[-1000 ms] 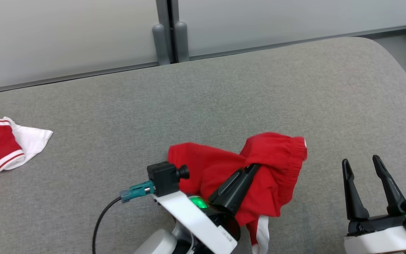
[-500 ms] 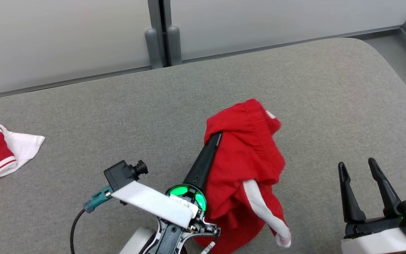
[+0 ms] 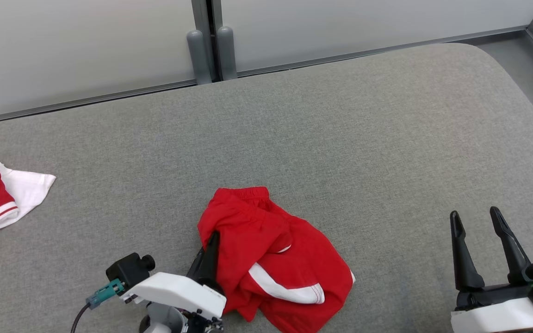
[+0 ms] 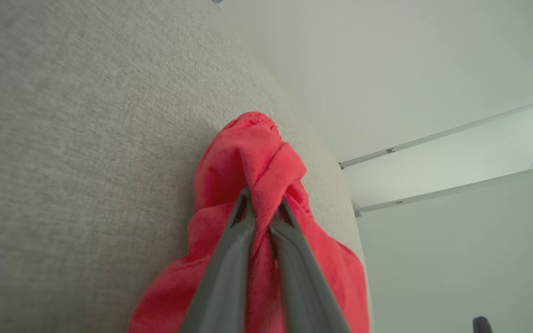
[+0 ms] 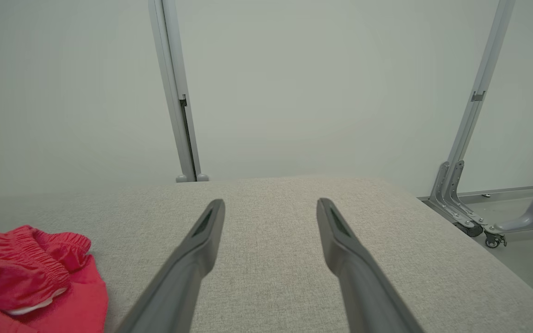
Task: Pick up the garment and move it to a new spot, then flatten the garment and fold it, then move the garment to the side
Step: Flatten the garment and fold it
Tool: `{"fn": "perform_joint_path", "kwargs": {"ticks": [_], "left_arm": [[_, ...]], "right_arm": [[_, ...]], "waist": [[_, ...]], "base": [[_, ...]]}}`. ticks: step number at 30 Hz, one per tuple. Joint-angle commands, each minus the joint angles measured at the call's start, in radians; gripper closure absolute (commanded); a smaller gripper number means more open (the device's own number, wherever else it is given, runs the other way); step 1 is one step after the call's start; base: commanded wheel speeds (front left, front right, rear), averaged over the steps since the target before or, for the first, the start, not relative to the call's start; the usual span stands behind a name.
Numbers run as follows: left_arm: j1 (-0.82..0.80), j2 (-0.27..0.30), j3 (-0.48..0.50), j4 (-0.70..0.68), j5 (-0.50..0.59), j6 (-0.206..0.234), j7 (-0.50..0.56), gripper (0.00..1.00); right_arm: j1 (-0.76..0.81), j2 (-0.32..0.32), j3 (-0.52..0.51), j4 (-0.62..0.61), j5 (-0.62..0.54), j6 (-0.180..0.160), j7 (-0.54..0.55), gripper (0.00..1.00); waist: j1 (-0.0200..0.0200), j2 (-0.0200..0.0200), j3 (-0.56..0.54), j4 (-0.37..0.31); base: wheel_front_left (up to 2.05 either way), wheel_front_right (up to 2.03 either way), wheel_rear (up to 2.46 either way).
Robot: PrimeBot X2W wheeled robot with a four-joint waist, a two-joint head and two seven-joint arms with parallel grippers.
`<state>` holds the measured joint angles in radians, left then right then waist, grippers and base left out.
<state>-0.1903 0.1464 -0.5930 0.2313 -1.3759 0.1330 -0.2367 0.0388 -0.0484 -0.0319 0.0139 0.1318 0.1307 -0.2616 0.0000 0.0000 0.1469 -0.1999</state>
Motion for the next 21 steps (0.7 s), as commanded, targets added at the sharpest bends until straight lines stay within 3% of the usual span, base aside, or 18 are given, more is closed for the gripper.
{"fn": "perform_joint_path", "kwargs": {"ticks": [1,8,14,18,21], "left_arm": [[-0.011,0.028,-0.018,0.027,0.045,0.001,-0.002,0.0],[0.001,0.124,-0.036,0.023,0.201,0.038,-0.022,0.0],[0.053,0.202,0.02,-0.105,0.449,0.098,-0.028,0.0],[0.07,0.224,-0.004,-0.138,0.543,0.106,-0.027,0.0],[-0.006,0.239,-0.093,-0.157,0.617,0.076,0.039,0.0]], "right_arm": [[-0.007,-0.004,-0.003,0.0,0.005,0.0,-0.005,0.0],[0.014,-0.004,-0.007,0.005,0.0,0.0,-0.005,0.0],[0.04,-0.004,-0.008,0.005,-0.004,0.0,-0.005,0.0],[0.048,-0.004,-0.008,0.004,-0.012,0.0,-0.005,0.0],[0.036,-0.004,0.004,0.001,-0.025,0.0,-0.005,0.0]], "waist": [[0.0,0.0,-0.003,0.007],[0.0,0.0,-0.03,0.021],[0.0,0.0,-0.076,0.038],[0.0,0.0,-0.097,0.047],[0.0,0.0,-0.107,0.051]], "base": [[0.0,0.0,0.0],[0.0,0.0,0.0],[0.0,0.0,0.0],[0.0,0.0,0.0],[0.0,0.0,0.0]]}}
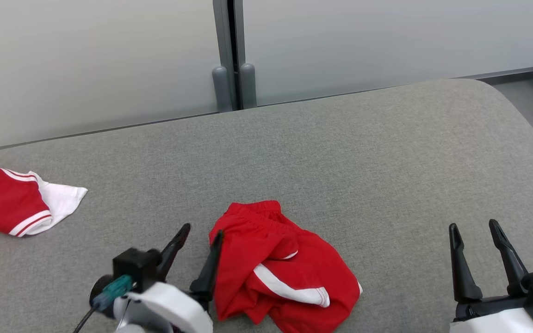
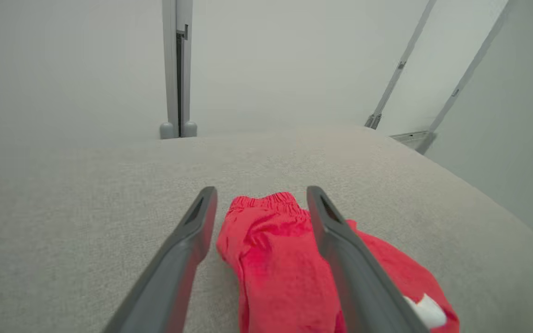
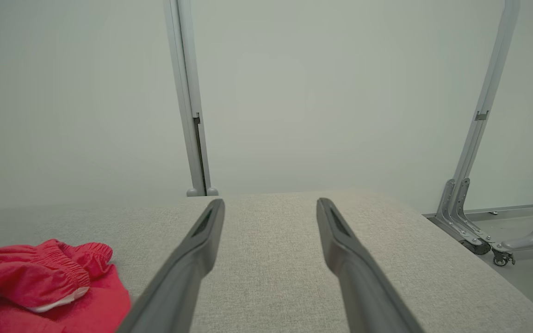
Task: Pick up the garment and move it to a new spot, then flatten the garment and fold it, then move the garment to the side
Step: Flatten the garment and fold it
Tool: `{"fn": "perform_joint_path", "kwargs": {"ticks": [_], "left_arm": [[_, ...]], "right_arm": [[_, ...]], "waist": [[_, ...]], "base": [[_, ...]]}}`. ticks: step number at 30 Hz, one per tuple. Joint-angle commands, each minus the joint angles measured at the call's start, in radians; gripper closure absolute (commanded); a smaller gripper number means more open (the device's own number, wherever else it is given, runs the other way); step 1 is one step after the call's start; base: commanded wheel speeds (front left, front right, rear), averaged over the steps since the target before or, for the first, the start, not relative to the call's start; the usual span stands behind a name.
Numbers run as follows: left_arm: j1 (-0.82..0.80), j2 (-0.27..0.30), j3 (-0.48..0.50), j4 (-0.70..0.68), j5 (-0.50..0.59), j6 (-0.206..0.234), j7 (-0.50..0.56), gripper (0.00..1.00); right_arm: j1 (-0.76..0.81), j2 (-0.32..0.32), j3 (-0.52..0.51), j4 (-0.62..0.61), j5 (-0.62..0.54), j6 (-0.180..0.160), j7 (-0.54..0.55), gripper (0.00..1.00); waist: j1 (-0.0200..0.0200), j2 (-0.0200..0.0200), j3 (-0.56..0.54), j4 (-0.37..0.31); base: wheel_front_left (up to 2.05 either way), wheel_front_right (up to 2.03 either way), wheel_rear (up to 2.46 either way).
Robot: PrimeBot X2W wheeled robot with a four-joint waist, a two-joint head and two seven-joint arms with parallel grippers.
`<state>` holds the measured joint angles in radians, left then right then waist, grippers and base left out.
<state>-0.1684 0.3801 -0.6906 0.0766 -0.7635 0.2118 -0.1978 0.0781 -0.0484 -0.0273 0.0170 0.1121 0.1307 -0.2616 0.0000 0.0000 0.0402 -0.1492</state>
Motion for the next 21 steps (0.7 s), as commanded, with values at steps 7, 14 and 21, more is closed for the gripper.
{"fn": "perform_joint_path", "kwargs": {"ticks": [7,14,21], "left_arm": [[-0.282,-0.04,-0.154,0.044,0.083,-0.099,0.265,0.0],[-0.495,-0.145,-0.287,0.227,0.087,-0.233,0.512,0.0],[-0.597,-0.178,-0.356,0.441,0.069,-0.31,0.654,0.0]], "right_arm": [[-0.037,-0.004,0.029,-0.006,0.002,0.0,-0.005,0.0],[-0.052,-0.004,0.051,0.007,0.028,0.0,-0.005,0.0],[-0.06,-0.004,0.066,0.016,0.043,0.0,-0.005,0.0]], "waist": [[0.0,0.0,0.032,-0.031],[0.0,0.0,0.075,-0.085],[0.0,0.0,0.099,-0.126]], "base": [[0.0,0.0,0.0],[0.0,0.0,0.0],[0.0,0.0,0.0]]}}
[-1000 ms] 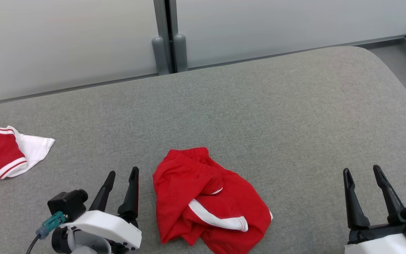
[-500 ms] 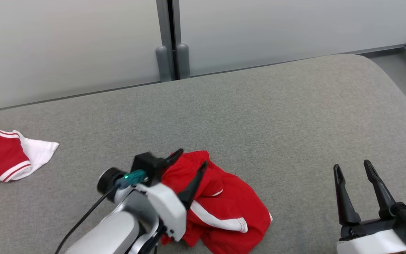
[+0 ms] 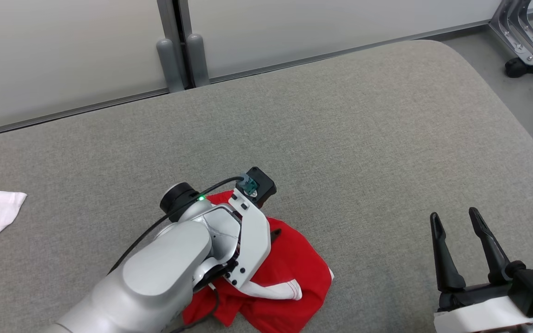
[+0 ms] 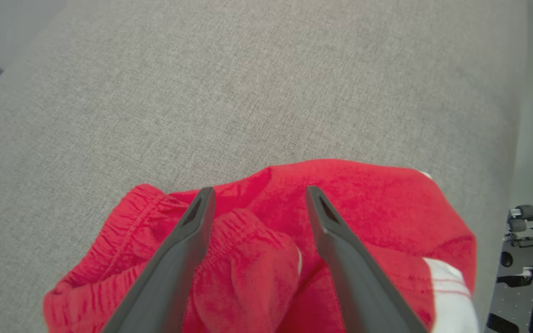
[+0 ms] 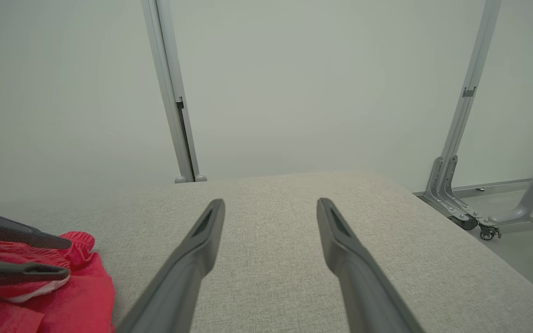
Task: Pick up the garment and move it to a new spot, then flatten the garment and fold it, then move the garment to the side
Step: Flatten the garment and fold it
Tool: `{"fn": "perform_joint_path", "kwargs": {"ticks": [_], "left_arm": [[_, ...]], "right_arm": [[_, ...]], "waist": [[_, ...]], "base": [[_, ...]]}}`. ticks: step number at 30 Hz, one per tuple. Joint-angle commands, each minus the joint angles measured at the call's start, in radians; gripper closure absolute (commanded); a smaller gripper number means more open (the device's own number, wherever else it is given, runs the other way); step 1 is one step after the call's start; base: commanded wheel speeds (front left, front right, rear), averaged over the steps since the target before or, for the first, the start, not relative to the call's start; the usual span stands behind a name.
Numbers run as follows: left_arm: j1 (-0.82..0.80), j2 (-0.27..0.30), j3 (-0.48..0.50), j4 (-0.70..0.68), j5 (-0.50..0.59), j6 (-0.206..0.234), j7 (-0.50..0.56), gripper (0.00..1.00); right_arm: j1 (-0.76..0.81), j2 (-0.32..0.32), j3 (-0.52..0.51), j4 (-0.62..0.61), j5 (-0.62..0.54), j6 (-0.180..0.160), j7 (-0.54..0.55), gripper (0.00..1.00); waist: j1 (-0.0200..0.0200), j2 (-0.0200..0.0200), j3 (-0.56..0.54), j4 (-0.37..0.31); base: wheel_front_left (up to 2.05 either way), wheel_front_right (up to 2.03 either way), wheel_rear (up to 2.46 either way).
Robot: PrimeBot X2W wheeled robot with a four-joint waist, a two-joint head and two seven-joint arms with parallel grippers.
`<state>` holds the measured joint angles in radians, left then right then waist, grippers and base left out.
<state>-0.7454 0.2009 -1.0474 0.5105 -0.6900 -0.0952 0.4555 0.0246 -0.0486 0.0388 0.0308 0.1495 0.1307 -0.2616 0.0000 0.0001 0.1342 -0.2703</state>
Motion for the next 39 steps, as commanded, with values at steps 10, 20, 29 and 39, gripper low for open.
{"fn": "perform_joint_path", "kwargs": {"ticks": [10,20,29,39], "left_arm": [[-0.059,0.013,-0.08,0.133,-0.058,-0.034,0.15,0.5],[-0.065,0.022,-0.029,0.029,-0.152,-0.021,0.076,1.0],[-0.117,-0.039,0.179,-0.044,-0.205,0.095,-0.188,1.0],[-0.199,-0.129,0.353,-0.041,-0.234,0.197,-0.497,1.0]], "right_arm": [[0.002,-0.004,-0.01,0.008,0.005,0.0,-0.005,0.0],[0.017,-0.004,-0.025,0.006,-0.011,0.0,-0.005,0.0],[0.011,-0.004,-0.017,0.007,-0.019,0.0,-0.005,0.0],[0.02,-0.004,-0.007,0.018,-0.025,0.0,-0.005,0.0]], "waist": [[0.0,-0.0001,-0.002,0.011],[0.0,-0.0001,-0.02,0.063],[0.0,-0.0001,-0.024,0.069],[0.0,-0.0001,-0.055,0.035]], "base": [[0.0,0.0,0.0],[0.0,0.0,0.0],[0.0,0.0,0.0],[0.0,0.0,0.0]]}}
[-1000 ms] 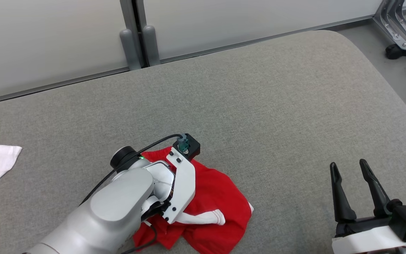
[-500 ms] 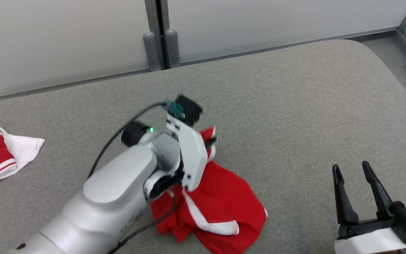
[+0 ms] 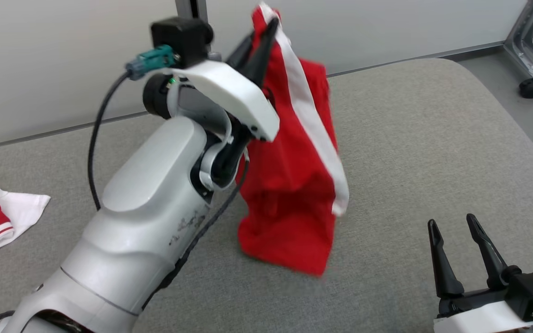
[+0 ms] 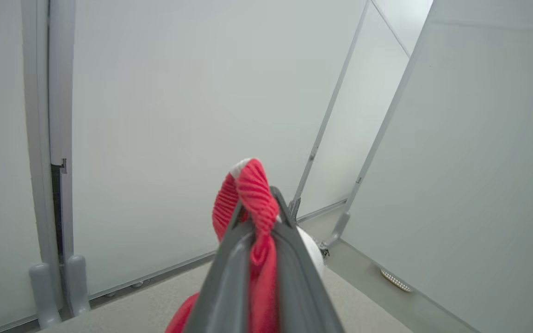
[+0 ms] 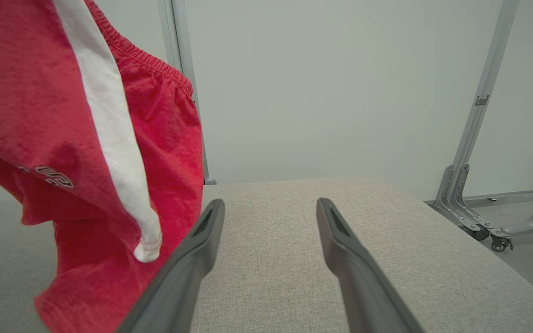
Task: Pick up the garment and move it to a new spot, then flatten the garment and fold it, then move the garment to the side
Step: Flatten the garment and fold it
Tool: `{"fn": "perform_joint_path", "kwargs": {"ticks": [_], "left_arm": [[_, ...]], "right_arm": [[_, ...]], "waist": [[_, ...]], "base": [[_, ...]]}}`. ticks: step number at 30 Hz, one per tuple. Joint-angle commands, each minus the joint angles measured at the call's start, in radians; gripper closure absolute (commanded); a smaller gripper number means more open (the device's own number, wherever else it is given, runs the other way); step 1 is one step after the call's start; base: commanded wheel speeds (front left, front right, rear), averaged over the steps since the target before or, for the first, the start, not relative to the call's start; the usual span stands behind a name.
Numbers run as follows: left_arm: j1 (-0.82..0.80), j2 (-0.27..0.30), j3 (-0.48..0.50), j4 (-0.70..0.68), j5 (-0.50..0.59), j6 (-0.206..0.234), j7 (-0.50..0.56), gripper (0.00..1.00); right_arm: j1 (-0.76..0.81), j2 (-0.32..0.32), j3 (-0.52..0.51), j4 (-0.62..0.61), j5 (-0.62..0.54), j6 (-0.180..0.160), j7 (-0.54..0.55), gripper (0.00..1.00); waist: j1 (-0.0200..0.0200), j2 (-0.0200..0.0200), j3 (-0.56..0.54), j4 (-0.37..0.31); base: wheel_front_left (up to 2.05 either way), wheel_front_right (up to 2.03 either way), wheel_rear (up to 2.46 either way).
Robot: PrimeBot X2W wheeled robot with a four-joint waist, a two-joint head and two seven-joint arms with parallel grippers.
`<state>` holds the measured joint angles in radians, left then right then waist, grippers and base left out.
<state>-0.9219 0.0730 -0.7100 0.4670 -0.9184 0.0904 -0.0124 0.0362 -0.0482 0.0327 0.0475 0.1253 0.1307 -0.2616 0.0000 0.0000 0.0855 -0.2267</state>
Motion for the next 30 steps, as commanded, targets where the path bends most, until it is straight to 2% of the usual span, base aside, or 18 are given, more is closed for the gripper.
{"fn": "perform_joint_path", "kwargs": {"ticks": [1,5,10,12,14,17,19,23,27,30], "left_arm": [[-0.033,-0.007,0.03,0.006,-0.007,0.024,-0.068,1.0],[-0.046,-0.02,0.065,0.008,-0.055,0.057,-0.202,1.0],[0.035,-0.019,0.013,-0.06,-0.139,0.055,-0.25,1.0],[0.097,-0.018,0.034,-0.095,-0.134,0.041,-0.253,1.0],[0.189,-0.019,0.058,-0.128,-0.104,0.012,-0.253,1.0],[0.361,-0.021,0.087,-0.168,-0.08,-0.075,-0.252,1.0],[0.467,-0.012,0.125,-0.182,-0.061,-0.115,-0.252,1.0],[0.62,0.0,0.191,-0.193,-0.027,-0.144,-0.252,1.0],[0.786,-0.008,0.3,-0.204,-0.002,-0.186,-0.252,1.0],[0.877,-0.014,0.342,-0.212,0.01,-0.214,-0.252,1.0]], "right_arm": [[0.007,-0.004,0.001,0.003,-0.001,0.0,-0.005,0.0],[0.004,-0.004,0.005,0.006,-0.001,0.0,-0.005,0.0],[0.002,-0.004,-0.005,0.003,-0.002,0.0,-0.005,0.0],[0.007,-0.005,-0.013,0.003,-0.003,0.0,-0.005,0.0],[0.011,-0.004,-0.019,0.002,-0.004,0.0,-0.005,0.0],[0.022,-0.004,-0.029,0.0,-0.008,0.0,-0.005,0.0],[0.031,-0.004,-0.036,0.001,-0.011,0.0,-0.005,0.0],[0.042,-0.005,-0.045,0.0,-0.017,0.0,-0.005,0.0],[0.057,-0.005,-0.045,0.0,-0.022,0.0,-0.005,0.0],[0.066,-0.007,-0.045,0.001,-0.028,0.0,-0.005,0.0]], "waist": [[0.0,0.0,-0.009,-0.013],[0.0,0.0,-0.015,-0.023],[0.0,0.0,-0.012,-0.016],[0.0,0.0,-0.011,-0.008],[0.0,0.0,-0.012,0.002],[0.0,0.0,-0.013,0.025],[0.0,0.0,-0.017,0.04],[0.0,0.0,-0.02,0.07],[0.0,0.0,-0.027,0.108],[0.0,0.0,-0.035,0.133]], "base": [[0.0,0.0,0.0],[0.0,0.0,0.0],[0.0,0.0,0.0],[0.0,0.0,0.0],[0.0,0.0,0.0],[0.0,0.0,0.0],[0.0,0.0,0.0],[0.0,0.0,0.0],[0.0,0.0,0.0],[0.0,0.0,0.0]]}}
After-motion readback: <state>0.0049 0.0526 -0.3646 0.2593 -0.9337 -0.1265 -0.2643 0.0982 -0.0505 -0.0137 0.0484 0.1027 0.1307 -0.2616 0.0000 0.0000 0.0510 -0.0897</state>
